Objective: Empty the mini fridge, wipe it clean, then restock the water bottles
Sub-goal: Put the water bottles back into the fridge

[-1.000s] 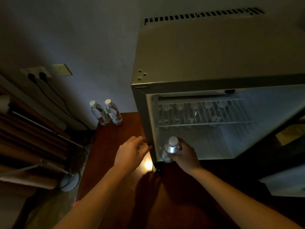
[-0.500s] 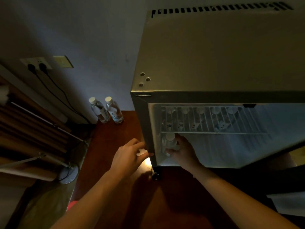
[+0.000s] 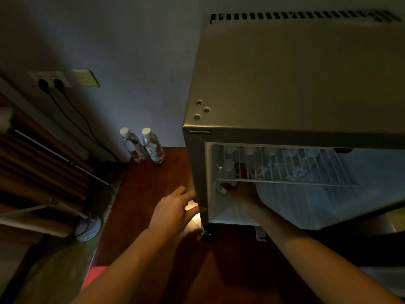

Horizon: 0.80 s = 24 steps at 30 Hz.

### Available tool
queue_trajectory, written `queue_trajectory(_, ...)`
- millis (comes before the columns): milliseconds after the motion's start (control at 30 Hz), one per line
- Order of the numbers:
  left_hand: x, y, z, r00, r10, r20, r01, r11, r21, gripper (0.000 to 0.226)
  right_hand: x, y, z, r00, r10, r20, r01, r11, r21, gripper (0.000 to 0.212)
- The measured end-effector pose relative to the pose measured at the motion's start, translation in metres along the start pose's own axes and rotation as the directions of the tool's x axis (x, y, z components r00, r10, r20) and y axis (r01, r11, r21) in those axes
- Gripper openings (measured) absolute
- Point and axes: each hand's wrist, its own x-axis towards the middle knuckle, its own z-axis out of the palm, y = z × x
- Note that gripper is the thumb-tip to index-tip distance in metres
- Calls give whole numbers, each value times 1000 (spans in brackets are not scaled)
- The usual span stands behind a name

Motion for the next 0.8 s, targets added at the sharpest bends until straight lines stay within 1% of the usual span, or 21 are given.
queue_trajectory(67, 0, -1, 1, 1000, -3, -8, 4, 1000, 8, 37, 2, 2, 1, 1000, -4, -9, 4, 999, -36, 74)
queue_trajectory(200, -1, -2, 3, 1000, -8, -5, 9, 999, 31, 41, -3, -1, -1, 1000, 8, -23, -9, 999, -32, 78)
queue_trajectory(267, -3, -3, 4, 1000, -5, -14, 5, 999, 36, 43, -9, 0, -1, 999, 34, -22, -35, 997, -71, 71)
queue_trajectory(367, -9, -6, 5, 1000, -20, -8, 20, 1000, 1, 47, -24, 1, -2, 995, 66, -70, -77, 983, -169, 68)
queue_trajectory(433, -14, -11, 7, 1000, -31, -1, 31, 999, -19, 50, -36, 1, -1, 993, 93, -67, -107, 963, -249, 58)
queue_trajectory(533, -20, -22, 11, 999, -52, 18, 52, 998, -36, 47, -53, 2, 5, 989, 146, 16, -123, 883, -454, 35)
queue_trajectory(600, -27, -33, 15, 997, -69, 26, 70, 997, -44, 44, -64, 5, 13, 980, 185, 77, -112, 826, -552, 28)
queue_trajectory(700, -39, -53, 19, 995, -89, 47, 92, 994, -59, 41, -79, 8, 33, 949, 260, 180, -108, 801, -589, 23)
queue_trajectory(800, -50, -74, 16, 994, -95, 46, 98, 993, -69, 35, -90, 2, 60, 909, 328, 258, -142, 824, -548, 26)
